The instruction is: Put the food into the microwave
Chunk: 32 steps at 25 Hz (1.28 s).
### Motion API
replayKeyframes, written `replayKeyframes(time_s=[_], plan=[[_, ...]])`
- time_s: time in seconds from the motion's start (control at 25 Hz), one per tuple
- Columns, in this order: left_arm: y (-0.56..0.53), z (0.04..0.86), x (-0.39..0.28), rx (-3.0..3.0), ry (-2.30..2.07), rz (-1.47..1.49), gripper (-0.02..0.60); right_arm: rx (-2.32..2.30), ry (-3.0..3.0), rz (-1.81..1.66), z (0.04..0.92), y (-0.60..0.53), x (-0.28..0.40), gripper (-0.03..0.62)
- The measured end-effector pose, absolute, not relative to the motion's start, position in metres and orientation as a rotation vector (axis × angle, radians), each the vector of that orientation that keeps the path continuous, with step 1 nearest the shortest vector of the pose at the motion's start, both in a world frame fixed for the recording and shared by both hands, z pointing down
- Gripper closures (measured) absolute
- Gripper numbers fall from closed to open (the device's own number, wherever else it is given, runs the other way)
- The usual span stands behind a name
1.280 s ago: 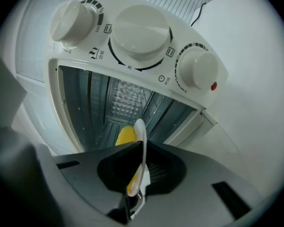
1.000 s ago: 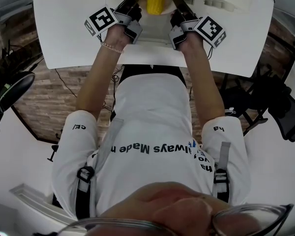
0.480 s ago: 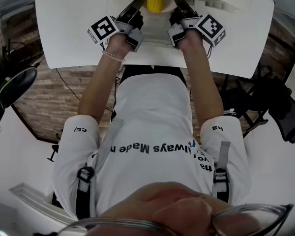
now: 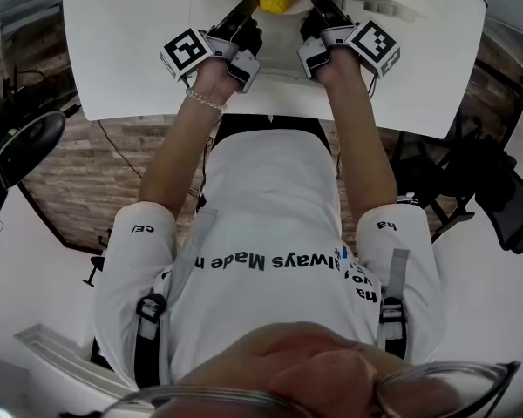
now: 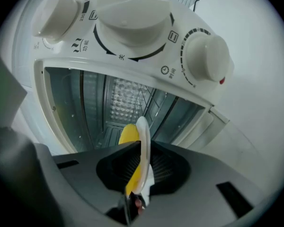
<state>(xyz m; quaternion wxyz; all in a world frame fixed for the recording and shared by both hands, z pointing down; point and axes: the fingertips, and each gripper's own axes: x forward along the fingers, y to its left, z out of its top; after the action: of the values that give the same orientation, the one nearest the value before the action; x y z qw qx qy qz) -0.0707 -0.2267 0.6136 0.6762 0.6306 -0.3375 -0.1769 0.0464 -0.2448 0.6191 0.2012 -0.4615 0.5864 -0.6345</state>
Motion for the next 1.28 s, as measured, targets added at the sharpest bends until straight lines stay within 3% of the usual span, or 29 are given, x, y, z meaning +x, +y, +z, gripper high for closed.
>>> replayKeyframes(time_s=[0.28, 1.28], plan=[[-0.234, 0.613, -0.066, 1.403, -0.772, -0.423, 0.568, -1.224, 1.641, -1.805, 0.613, -0.228, 0.037, 0.546], [-0.282, 0.620, -0.058, 1.385, -0.764, -0.449, 0.568, -1.195, 1.557, -1.802, 0.619, -0.252, 0.032, 0.569]])
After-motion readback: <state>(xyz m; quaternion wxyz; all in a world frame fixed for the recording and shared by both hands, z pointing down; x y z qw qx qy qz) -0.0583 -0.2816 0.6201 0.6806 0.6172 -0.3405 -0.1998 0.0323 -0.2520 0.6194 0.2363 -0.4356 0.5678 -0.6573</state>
